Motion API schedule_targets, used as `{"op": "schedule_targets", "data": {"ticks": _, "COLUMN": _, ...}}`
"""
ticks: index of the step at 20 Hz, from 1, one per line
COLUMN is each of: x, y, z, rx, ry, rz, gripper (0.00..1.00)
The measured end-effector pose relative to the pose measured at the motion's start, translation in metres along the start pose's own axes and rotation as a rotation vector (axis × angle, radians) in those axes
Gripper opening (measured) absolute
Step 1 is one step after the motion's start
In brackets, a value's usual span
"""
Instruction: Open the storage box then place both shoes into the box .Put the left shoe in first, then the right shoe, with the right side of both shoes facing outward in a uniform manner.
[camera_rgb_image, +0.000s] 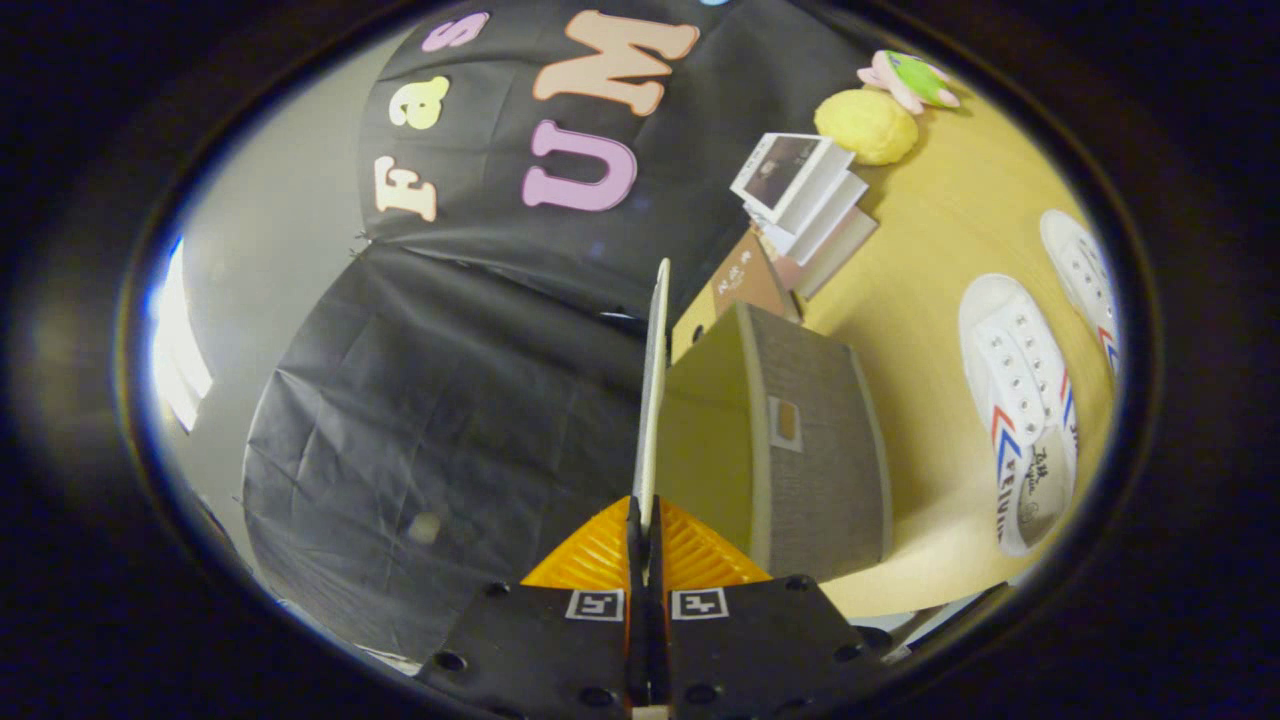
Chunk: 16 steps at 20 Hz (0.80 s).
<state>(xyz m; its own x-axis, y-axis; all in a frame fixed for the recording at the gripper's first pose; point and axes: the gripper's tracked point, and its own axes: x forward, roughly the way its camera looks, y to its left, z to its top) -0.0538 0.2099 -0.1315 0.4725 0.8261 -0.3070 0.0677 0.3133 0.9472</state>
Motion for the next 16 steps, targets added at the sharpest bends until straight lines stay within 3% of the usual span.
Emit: {"op": "schedule_targets", "data": {"ticks": 16, "x": 0.079, "y": 0.123, "z": -0.044, "rx": -0.127, "ry": 0.070, "rz": 0.152, "gripper": 0.04}}
